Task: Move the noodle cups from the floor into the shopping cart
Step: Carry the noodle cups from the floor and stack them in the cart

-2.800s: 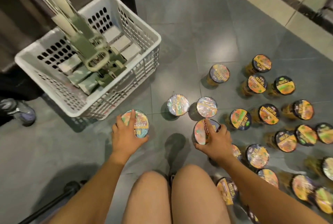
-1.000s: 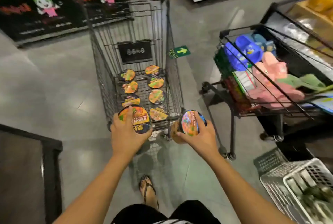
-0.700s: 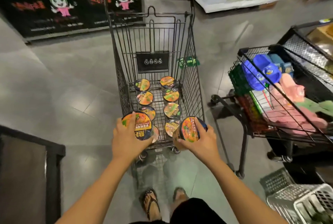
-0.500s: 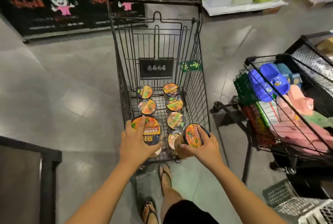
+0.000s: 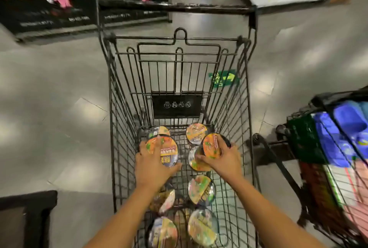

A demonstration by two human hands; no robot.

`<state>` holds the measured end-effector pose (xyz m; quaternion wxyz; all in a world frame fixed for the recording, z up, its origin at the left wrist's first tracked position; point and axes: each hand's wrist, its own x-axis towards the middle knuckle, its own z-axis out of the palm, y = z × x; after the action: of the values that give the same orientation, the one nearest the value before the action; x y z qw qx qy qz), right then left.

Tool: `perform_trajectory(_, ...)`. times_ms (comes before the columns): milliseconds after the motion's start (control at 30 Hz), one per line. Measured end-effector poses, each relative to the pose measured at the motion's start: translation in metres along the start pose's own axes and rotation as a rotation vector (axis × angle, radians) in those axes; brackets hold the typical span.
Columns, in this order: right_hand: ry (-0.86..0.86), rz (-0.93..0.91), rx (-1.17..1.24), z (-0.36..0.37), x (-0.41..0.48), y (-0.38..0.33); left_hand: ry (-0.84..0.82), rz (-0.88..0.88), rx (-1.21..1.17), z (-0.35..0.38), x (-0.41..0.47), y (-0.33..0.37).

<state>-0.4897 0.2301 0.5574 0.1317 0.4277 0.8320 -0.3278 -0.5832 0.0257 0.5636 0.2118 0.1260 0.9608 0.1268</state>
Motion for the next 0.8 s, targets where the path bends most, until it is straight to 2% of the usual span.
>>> perform_trajectory(133, 0.031, -0.009, -0.064, 0.018, 0.083, -0.016, -0.007, -0.069, 0.001, 0.026, 0.072, 0.004)
perform_trajectory(333, 0.046, -0.136, -0.165, 0.055, 0.162, -0.022, -0.033, -0.118, -0.031, 0.065, 0.148, -0.004)
perform_trajectory(500, 0.045, -0.152, -0.279, 0.079, 0.18, -0.016, -0.004, -0.14, -0.052, 0.09, 0.168, -0.007)
perform_trajectory(800, 0.031, -0.149, -0.298, 0.07, 0.17, -0.02, 0.005, -0.104, 0.06, 0.08, 0.166, -0.007)
